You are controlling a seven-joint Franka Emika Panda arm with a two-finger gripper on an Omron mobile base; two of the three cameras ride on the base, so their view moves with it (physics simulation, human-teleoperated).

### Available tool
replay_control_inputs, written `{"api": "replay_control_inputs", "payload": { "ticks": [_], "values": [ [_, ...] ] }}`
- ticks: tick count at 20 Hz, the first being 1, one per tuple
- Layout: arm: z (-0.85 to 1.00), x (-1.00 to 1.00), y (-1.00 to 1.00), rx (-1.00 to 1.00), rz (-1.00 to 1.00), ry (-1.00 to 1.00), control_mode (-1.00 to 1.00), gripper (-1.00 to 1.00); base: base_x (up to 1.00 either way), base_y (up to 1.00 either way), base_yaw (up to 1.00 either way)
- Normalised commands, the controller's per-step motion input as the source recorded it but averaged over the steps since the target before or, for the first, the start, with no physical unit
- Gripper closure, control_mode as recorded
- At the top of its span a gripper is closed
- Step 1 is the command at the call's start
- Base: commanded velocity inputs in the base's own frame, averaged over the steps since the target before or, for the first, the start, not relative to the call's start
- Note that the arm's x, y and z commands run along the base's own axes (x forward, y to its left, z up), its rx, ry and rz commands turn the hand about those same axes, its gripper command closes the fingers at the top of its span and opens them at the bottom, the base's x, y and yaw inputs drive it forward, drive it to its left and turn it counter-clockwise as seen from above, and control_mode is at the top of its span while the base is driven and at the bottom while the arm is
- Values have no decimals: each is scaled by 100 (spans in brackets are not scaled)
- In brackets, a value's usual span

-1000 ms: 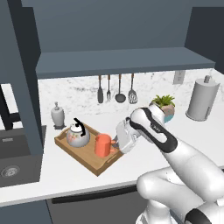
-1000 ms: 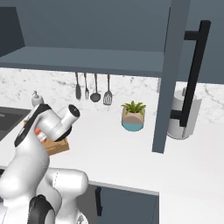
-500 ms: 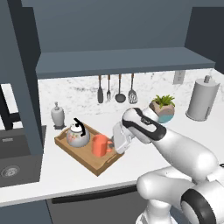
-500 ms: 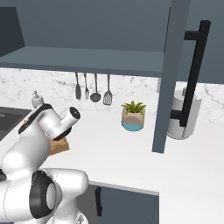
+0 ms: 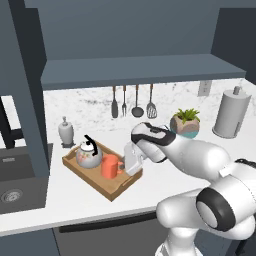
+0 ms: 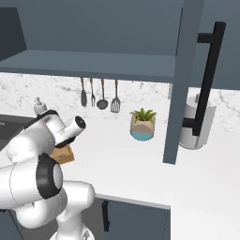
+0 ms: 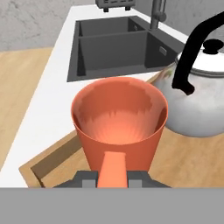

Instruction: Pick the kettle from the counter and place it on the tray. Then pick the mug from the cabinet and place it on the tray. Then close the cabinet doors.

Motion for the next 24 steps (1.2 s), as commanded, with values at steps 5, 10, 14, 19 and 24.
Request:
{"api": "replay_control_inputs", "payload": {
  "ticks": [5,10,14,19,24],
  "values": [
    [-22,32,9,0,0,0,-100,100,0,0,0],
    [-15,21,0,0,4,0,-100,100,0,0,0],
    [-17,9,0,0,5,0,-100,100,0,0,0],
    [-15,1,0,0,5,0,-100,100,0,0,0],
    [-15,0,2,0,4,0,-100,100,0,0,0]
  ]
}}
